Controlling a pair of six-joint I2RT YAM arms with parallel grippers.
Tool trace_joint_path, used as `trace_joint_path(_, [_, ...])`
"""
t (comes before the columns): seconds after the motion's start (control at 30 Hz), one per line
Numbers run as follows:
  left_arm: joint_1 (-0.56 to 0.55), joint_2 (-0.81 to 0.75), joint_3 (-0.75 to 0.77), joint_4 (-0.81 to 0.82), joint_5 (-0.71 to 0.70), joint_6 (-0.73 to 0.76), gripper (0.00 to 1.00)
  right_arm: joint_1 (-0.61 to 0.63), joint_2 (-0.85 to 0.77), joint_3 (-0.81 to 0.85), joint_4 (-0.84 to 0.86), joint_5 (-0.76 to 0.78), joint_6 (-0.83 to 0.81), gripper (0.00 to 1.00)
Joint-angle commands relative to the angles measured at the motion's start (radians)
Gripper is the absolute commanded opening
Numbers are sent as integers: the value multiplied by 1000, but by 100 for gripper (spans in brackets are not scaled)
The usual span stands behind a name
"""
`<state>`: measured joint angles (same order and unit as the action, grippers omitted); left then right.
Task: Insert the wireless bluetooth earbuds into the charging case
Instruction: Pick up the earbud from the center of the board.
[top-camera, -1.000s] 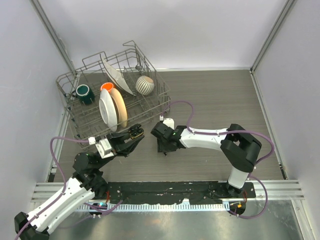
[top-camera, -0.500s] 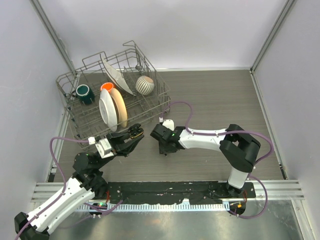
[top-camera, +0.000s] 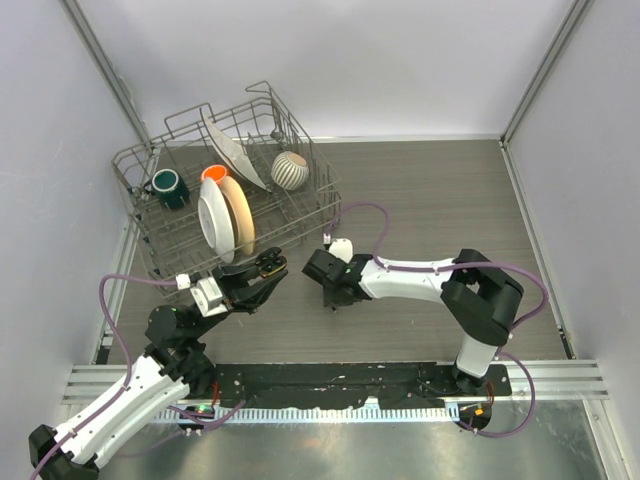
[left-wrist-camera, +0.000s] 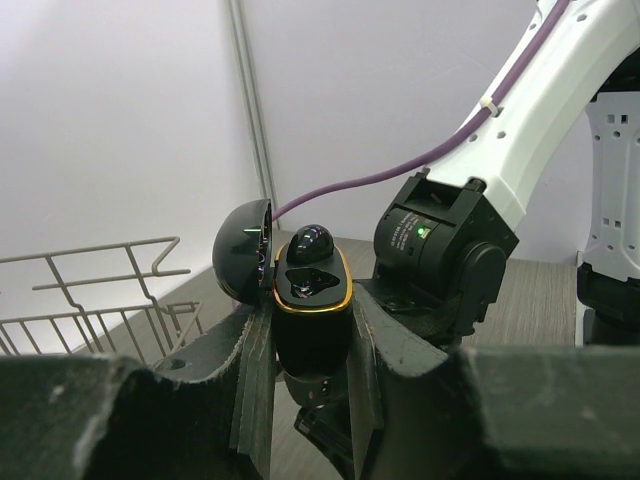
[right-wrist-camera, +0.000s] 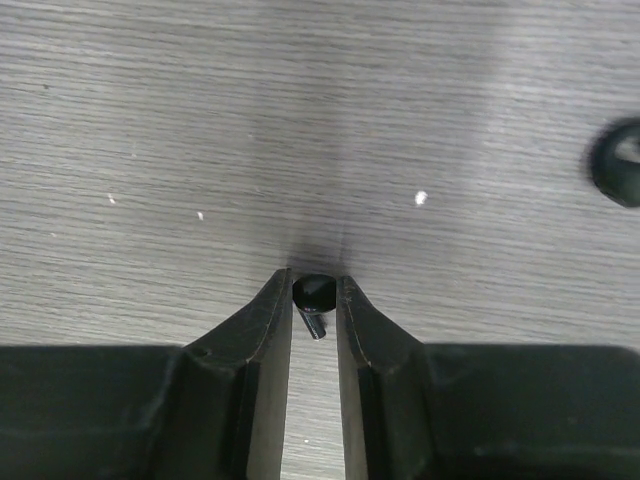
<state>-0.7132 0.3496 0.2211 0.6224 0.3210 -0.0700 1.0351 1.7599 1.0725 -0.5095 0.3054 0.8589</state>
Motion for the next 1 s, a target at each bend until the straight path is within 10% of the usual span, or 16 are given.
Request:
trace_joint_path(0.0, [1, -4, -2, 25, -17, 4, 0, 6, -76, -58, -3, 75, 94, 17])
trace_joint_path(0.2, [1, -9, -3, 23, -25, 3, 0, 11, -180, -160, 25, 155, 215, 15])
trace_joint_path(0.5, [1, 5, -3, 36, -23, 1, 0, 13, -169, -143, 22, 153, 109, 41])
trace_joint_path(0.97, [1, -6, -3, 28, -25, -4, 0, -9, -145, -69, -27, 98, -60, 45])
